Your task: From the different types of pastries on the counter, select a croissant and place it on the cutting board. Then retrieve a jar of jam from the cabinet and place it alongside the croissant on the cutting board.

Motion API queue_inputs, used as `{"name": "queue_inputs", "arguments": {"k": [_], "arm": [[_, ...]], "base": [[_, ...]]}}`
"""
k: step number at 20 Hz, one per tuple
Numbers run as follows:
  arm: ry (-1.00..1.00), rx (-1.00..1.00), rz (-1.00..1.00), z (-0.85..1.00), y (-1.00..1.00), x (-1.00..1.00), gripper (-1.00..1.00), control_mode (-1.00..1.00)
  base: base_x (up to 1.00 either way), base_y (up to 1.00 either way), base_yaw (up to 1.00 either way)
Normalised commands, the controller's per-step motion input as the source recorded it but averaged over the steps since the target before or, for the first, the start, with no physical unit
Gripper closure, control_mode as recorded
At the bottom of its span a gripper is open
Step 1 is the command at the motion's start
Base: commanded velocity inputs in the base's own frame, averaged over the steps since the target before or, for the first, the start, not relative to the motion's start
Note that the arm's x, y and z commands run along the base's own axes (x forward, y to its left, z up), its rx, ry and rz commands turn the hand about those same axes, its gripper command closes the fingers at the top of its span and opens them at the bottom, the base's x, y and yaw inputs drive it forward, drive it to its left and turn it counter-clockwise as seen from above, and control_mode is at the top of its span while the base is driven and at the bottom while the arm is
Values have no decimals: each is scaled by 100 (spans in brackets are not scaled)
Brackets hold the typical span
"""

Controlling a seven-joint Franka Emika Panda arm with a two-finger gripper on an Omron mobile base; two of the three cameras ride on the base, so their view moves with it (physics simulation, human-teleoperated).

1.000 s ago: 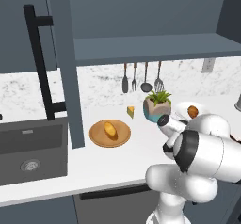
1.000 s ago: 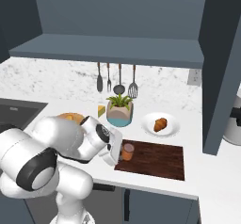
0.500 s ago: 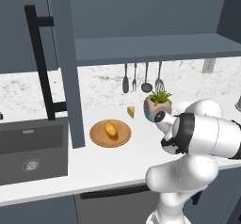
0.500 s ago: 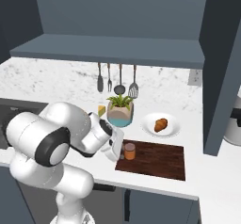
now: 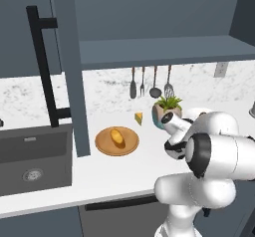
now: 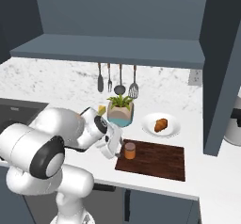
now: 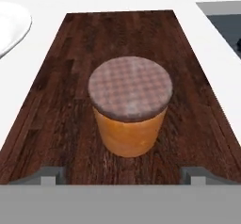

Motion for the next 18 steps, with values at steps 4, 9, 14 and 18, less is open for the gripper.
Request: {"name": "queue_inputs", "arguments": {"k": [4, 9, 14, 18], "arm": [[0, 10, -9, 66, 51, -26, -100, -100], [0, 11, -8, 87, 28, -6, -100, -100], [0, 8, -4, 91, 0, 0, -100, -100], [0, 9, -10, 79, 0, 0, -100, -100]], "base": [[0, 0, 0], [0, 0, 0], [0, 0, 0], [0, 0, 0]]}}
